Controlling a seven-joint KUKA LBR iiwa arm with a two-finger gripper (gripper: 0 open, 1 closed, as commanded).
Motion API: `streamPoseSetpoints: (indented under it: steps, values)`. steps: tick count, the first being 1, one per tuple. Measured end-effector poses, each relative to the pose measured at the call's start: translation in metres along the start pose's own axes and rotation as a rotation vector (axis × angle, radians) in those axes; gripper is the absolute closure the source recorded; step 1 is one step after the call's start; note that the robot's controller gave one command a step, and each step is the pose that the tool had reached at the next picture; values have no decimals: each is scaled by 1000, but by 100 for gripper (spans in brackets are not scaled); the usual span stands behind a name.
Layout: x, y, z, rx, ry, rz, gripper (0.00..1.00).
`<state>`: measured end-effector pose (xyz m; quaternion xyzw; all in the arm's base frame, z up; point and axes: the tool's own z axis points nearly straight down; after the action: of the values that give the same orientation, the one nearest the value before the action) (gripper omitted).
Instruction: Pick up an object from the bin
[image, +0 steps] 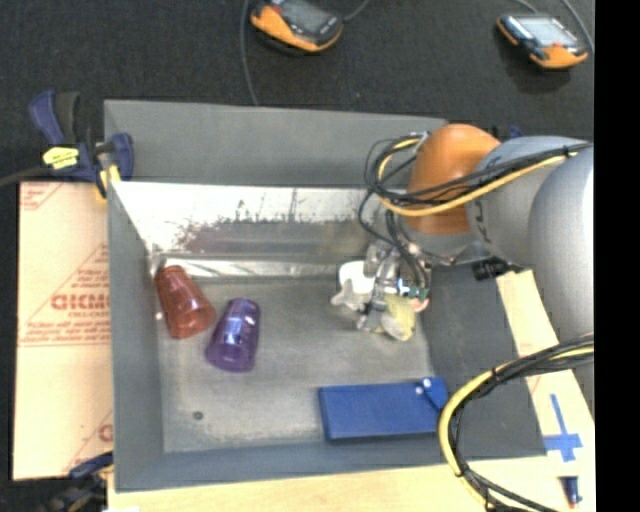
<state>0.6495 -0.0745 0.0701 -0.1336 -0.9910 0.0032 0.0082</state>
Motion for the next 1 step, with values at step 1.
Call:
streamPoseSetpoints:
  steps: [1]
  values:
    - [-2,-12,-4,-10,-11,-16,0]
